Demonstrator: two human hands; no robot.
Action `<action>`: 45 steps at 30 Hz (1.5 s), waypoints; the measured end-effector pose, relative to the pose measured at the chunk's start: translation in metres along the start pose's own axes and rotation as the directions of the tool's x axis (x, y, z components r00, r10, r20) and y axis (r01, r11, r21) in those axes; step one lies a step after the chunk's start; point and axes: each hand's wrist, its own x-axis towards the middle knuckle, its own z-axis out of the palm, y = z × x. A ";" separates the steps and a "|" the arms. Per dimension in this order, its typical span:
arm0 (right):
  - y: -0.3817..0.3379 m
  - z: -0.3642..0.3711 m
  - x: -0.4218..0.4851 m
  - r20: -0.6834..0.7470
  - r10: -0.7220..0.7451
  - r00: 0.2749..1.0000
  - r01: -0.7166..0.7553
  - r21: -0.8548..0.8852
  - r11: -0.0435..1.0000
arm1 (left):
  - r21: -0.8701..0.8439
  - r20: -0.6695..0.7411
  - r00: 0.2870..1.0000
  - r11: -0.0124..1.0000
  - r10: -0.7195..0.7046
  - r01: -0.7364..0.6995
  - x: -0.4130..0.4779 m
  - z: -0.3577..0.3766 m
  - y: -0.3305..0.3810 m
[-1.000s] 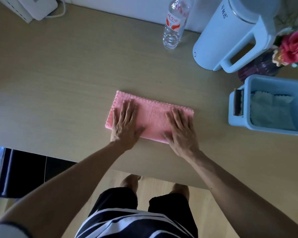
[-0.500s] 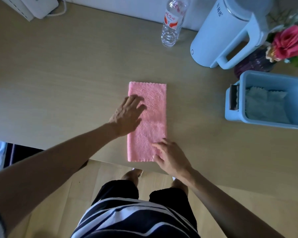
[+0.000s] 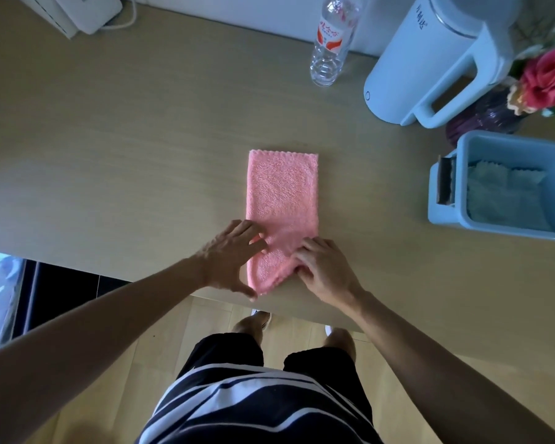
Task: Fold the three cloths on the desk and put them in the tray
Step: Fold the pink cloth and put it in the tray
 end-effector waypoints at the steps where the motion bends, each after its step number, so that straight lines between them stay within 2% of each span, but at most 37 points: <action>1: -0.002 -0.004 0.003 0.020 0.050 0.999 -0.051 0.075 0.996 | 0.005 0.033 0.999 1.000 -0.006 0.006 -0.003 -0.001 0.000; 3: -0.003 -0.011 0.006 0.060 0.123 0.991 -0.133 0.235 0.963 | 0.004 0.031 0.999 1.000 -0.011 0.010 -0.008 -0.003 0.003; 5: -0.004 -0.018 0.006 0.116 0.174 0.978 -0.205 0.375 0.904 | -0.053 -0.067 0.998 0.999 -0.016 0.013 -0.010 -0.001 0.011; 7: -0.006 -0.024 0.003 0.168 0.182 0.969 -0.242 0.490 0.838 | -0.202 -0.231 0.971 0.979 -0.061 0.013 -0.011 -0.001 0.021; 8: -0.007 -0.027 0.002 0.183 0.173 0.968 -0.246 0.542 0.803 | -0.308 -0.263 0.958 0.951 -0.113 0.027 -0.010 -0.004 0.026; 10: -0.007 -0.032 -0.004 0.237 0.169 0.957 -0.286 0.652 0.702 | -0.514 -0.189 0.950 0.849 -0.250 0.122 -0.007 -0.011 0.031; 12: -0.001 -0.033 -0.009 0.280 0.179 0.943 -0.329 0.714 0.618 | -0.625 -0.067 0.931 0.743 -0.358 0.241 -0.002 -0.018 0.029; 14: 0.004 -0.033 -0.009 0.271 0.252 0.929 -0.370 0.689 0.623 | -0.657 0.021 0.916 0.685 -0.402 0.315 0.004 -0.024 0.023; 17: 0.013 -0.032 -0.001 0.152 0.338 0.929 -0.345 0.687 0.639 | -0.688 0.103 0.889 0.614 -0.446 0.387 0.014 -0.028 0.012; 21: 0.021 -0.035 0.022 0.030 0.448 0.894 -0.320 0.741 0.590 | -0.778 0.189 0.839 0.444 -0.509 0.445 0.026 -0.033 -0.001; 24: 0.025 -0.037 0.042 0.034 0.508 0.861 -0.373 0.720 0.585 | -0.821 0.218 0.785 0.327 -0.579 0.469 0.033 -0.039 -0.006; 26: 0.028 -0.037 0.053 0.042 0.528 0.848 -0.411 0.681 0.606 | -0.829 0.225 0.753 0.284 -0.619 0.481 0.037 -0.041 -0.007; 31: 0.032 -0.037 0.068 0.057 0.573 0.818 -0.490 0.592 0.640 | -0.792 0.218 0.714 0.308 -0.665 0.528 0.043 -0.037 -0.007; 35: 0.031 -0.034 0.073 0.073 0.614 0.786 -0.546 0.550 0.632 | -0.725 0.147 0.724 0.425 -0.674 0.543 0.041 -0.032 -0.002; 37: 0.030 -0.032 0.075 0.063 0.628 0.775 -0.556 0.538 0.633 | -0.694 0.128 0.713 0.452 -0.689 0.560 0.038 -0.029 0.001; 42: 0.027 -0.028 0.078 0.003 0.645 0.764 -0.564 0.488 0.667 | -0.671 0.085 0.758 0.525 -0.647 0.523 0.020 -0.012 0.004; 45: 0.025 -0.027 0.076 -0.032 0.633 0.774 -0.534 0.504 0.679 | -0.642 0.067 0.754 0.550 -0.654 0.534 0.013 -0.004 0.003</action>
